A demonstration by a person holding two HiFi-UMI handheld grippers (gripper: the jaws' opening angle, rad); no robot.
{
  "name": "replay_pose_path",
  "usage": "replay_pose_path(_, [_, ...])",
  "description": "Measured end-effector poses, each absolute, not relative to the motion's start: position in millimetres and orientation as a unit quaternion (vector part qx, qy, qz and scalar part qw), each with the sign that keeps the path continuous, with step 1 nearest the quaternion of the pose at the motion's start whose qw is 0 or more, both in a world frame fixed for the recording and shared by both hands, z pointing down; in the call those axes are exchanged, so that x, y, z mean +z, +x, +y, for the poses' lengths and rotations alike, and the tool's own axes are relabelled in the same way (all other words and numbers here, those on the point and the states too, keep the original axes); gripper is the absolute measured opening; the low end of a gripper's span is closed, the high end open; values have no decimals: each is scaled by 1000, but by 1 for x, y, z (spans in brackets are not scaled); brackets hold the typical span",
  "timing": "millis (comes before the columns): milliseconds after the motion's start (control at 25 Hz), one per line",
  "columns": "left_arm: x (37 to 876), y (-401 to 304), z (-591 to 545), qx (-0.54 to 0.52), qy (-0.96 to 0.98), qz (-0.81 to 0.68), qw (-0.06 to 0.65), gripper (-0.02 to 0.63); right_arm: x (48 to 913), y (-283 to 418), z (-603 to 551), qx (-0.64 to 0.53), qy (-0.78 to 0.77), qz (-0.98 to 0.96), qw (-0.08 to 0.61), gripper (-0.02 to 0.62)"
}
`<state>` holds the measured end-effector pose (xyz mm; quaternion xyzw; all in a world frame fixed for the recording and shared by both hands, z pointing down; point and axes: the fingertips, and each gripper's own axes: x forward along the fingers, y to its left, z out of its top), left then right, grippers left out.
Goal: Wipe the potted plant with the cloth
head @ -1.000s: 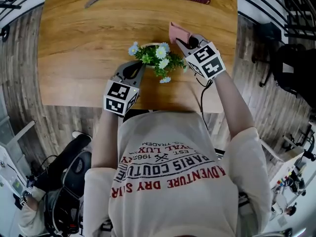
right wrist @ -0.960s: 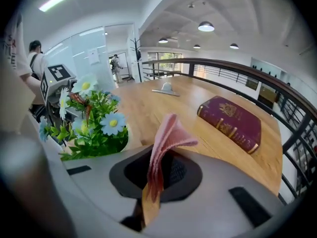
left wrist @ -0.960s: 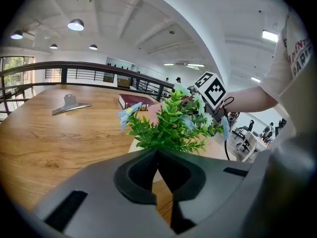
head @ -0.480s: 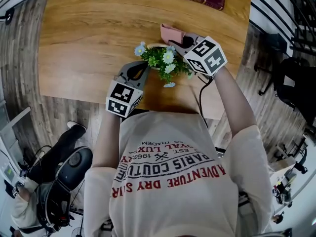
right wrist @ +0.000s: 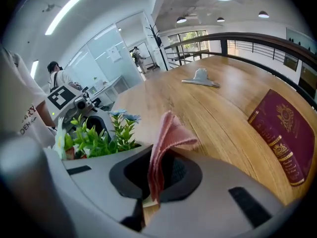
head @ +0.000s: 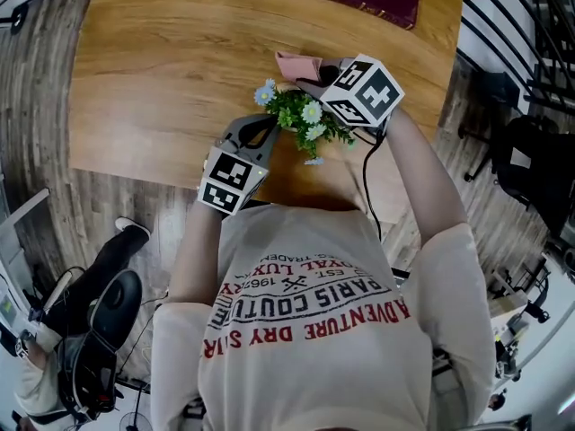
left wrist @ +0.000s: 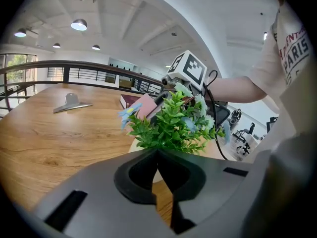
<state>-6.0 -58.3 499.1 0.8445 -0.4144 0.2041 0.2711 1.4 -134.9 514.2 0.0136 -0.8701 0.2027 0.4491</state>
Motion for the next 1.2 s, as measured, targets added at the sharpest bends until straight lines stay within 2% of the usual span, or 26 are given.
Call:
replay_pose_path(720, [500,-6,-60,201,848,-411,268,17,523,-48,-110,177,-72,-819,541,35])
replay_pose_path(920, [501,-8,-58,202,844,-418,269,17,511,-41,-125,141,-33,-837,528,35])
replay_pose_path(1200, [478,-27,-53,198,838,-452,235,17,464,-28,-144,103,29,-867,487,35])
